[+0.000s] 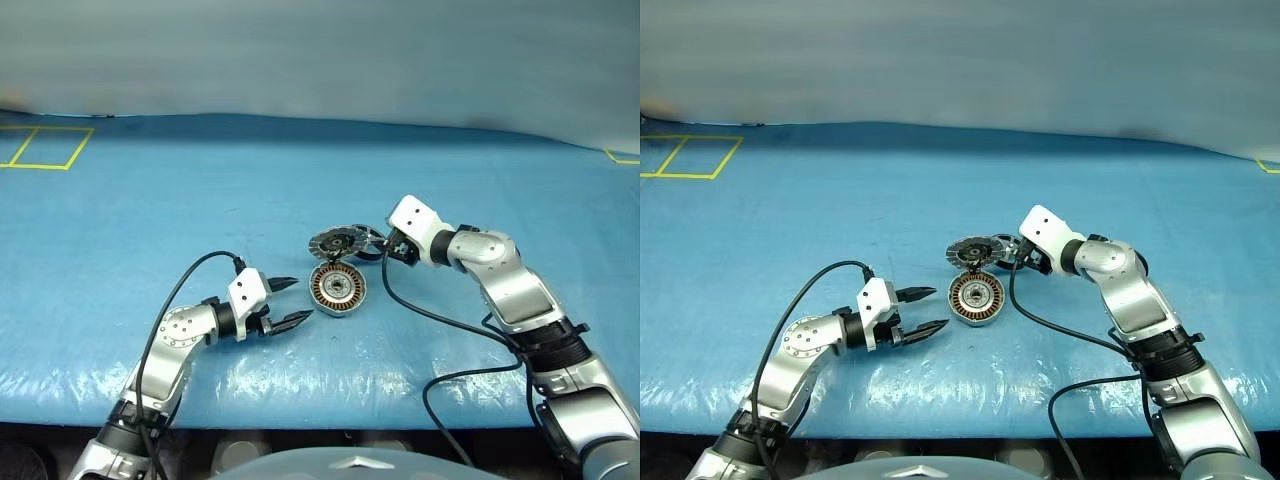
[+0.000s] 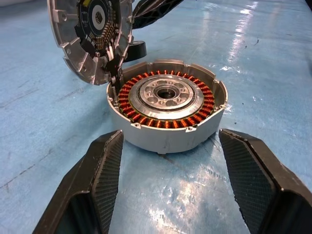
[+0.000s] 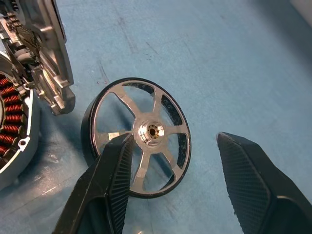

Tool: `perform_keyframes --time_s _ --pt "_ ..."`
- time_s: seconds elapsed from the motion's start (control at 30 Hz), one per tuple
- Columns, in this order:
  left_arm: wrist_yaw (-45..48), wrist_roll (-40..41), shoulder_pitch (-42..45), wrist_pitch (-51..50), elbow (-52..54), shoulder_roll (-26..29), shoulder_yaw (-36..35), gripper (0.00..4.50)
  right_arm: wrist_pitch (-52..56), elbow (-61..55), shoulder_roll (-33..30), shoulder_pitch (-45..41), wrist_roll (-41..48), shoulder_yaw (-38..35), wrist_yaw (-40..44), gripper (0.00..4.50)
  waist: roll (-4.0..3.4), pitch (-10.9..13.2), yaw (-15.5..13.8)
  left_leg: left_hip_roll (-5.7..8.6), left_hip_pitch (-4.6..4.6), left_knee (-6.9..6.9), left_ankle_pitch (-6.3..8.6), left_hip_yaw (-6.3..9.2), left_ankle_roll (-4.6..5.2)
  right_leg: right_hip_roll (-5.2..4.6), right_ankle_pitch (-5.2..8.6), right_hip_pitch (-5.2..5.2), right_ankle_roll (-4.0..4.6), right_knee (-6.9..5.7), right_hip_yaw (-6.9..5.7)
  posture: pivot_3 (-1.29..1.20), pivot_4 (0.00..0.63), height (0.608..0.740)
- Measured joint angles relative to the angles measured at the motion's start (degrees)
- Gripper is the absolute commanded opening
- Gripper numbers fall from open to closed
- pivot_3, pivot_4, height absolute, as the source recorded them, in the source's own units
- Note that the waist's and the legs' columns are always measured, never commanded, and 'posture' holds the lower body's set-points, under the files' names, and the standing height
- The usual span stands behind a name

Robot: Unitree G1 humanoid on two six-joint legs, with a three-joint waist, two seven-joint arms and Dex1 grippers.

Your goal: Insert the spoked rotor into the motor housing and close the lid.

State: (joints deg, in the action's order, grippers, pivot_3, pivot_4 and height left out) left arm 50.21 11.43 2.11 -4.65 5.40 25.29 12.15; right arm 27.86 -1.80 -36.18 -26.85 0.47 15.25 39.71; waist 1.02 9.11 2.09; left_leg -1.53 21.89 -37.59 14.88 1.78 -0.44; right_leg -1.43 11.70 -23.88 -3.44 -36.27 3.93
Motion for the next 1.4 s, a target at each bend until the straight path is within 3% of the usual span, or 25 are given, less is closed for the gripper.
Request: perform_keyframes --time_s 0.33,0.77,1.1,1.27,1.4 --pt "-1.4 -0.3 -1.0 0.2 0.0 -0.2 0.2 3.36 -6.1 10.1 1.4 -6.0 -5.6 4.5 3.5 2.88 -0.01 0.0 0.0 0.0 -0.03 0.01 0.01 -0.02 0.02 0.0 -0.03 0.05 -0.02 0.07 0.0 0.0 0.15 0.74" --pt "-1.8 -0.7 -1.2 0.4 0.0 -0.4 0.3 3.36 -8.6 8.7 -0.2 -3.5 -9.0 6.8 10.9 2.88 -0.01 0.0 0.0 0.0 -0.14 -0.03 0.01 -0.02 0.02 -0.01 -0.04 0.16 -0.03 0.06 0.0 0.0 0.15 0.74" --pt "-2.2 -1.4 -0.9 0.8 -0.1 -0.6 0.3 3.36 -10.6 9.7 0.5 -3.4 -11.7 6.9 9.5 2.88 0.0 0.0 0.0 0.0 -0.16 -0.13 0.01 -0.02 0.02 -0.01 -0.06 0.23 -0.07 0.05 0.0 0.0 0.15 0.74" --pt "-2.6 -1.8 -0.5 1.2 -0.5 -0.9 0.5 3.36 -11.1 8.7 0.4 -1.9 -11.6 6.3 10.9 1.76 0.0 0.0 -0.1 0.01 -0.16 -0.12 0.01 -0.02 0.02 -0.02 -0.06 0.23 -0.07 0.05 0.0 0.0 0.15 0.74" --pt "-2.6 -2.0 -0.2 1.2 -0.5 -1.1 0.8 3.36 -10.3 7.2 0.4 -1.1 -11.7 5.9 11.1 1.72 0.04 0.0 -0.1 0.0 -0.16 -0.07 0.02 0.01 0.03 -0.02 -0.05 0.22 -0.05 0.07 -0.01 0.0 0.15 0.74"
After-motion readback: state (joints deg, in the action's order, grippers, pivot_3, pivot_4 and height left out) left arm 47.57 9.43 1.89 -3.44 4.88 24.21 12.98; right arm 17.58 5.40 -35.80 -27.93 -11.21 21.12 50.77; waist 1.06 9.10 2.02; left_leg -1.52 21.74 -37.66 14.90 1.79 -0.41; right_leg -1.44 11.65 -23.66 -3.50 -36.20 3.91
